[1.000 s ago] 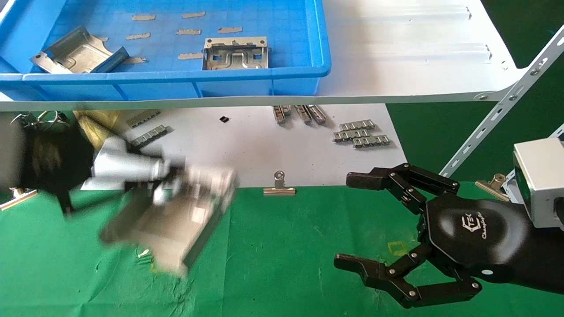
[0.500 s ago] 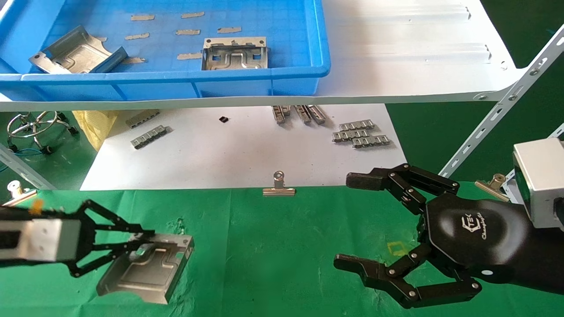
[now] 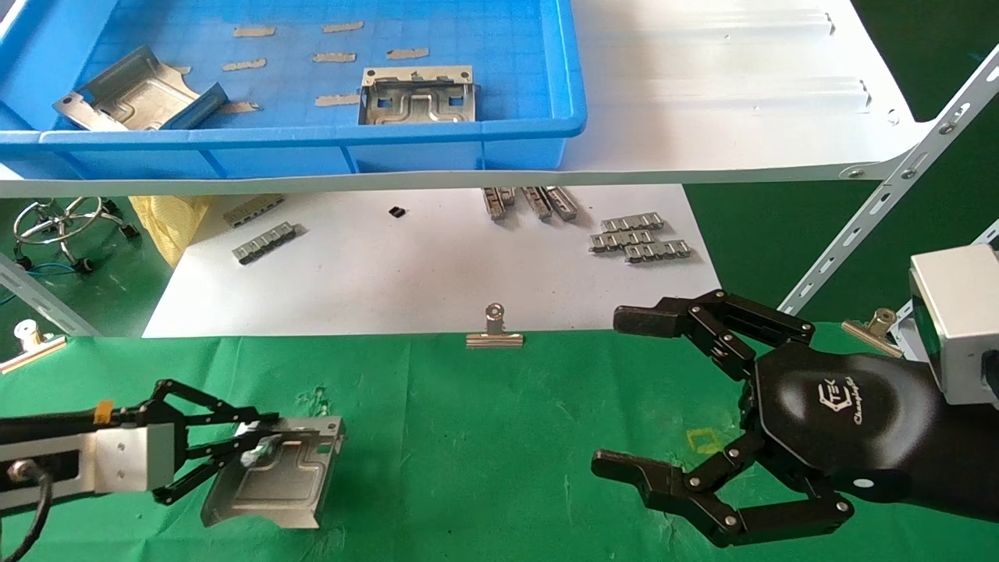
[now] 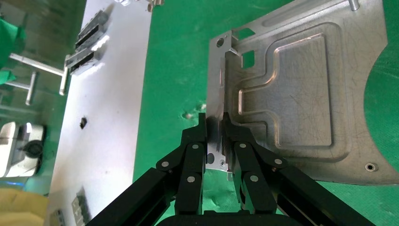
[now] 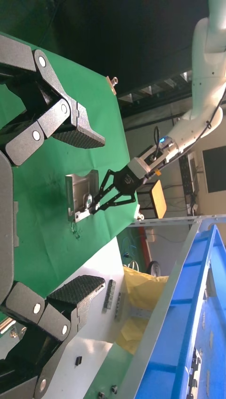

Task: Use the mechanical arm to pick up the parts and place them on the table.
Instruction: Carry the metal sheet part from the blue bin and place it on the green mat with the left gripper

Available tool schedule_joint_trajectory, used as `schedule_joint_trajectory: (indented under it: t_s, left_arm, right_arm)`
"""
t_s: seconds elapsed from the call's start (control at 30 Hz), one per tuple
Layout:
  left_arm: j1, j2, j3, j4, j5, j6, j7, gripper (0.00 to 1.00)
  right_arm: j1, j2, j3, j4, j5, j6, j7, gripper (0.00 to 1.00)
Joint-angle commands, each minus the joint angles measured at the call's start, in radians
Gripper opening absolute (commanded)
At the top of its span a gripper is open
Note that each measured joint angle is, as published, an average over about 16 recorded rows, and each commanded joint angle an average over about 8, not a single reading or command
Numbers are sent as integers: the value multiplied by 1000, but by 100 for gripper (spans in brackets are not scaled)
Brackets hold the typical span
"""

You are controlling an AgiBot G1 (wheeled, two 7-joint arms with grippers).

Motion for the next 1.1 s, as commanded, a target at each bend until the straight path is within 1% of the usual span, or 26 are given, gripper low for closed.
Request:
schedule_joint_trajectory:
  t_s: [0.03,0.3,0.53,0.67,0.8,0.93,1.0,1.1]
  left_arm:
    - [27,-9,-3,-14,-16,-18,18,100]
    - [71,-20,1,-44,-18,-79,21,100]
    - [86,-30,-3,-49,-72,-61,-35,100]
    - [92,-35,-18,-18,-165,2,-95,100]
    - [117,-30,-45,55,-317,117,-148,100]
    - [149,-21,-68,135,-451,229,-173,100]
    - [162,-17,-76,166,-500,271,-178,100]
    - [171,-15,-81,188,-535,300,-181,100]
  right_arm:
    - [0,0,0,0,0,0,0,100]
    - [0,0,0,0,0,0,0,100]
    - [0,0,0,0,0,0,0,100]
    - [0,0,0,0,0,0,0,100]
    - [0,0,0,0,0,0,0,100]
    - [0,0,0,0,0,0,0,100]
    - [0,0,0,0,0,0,0,100]
    - [0,0,0,0,0,0,0,100]
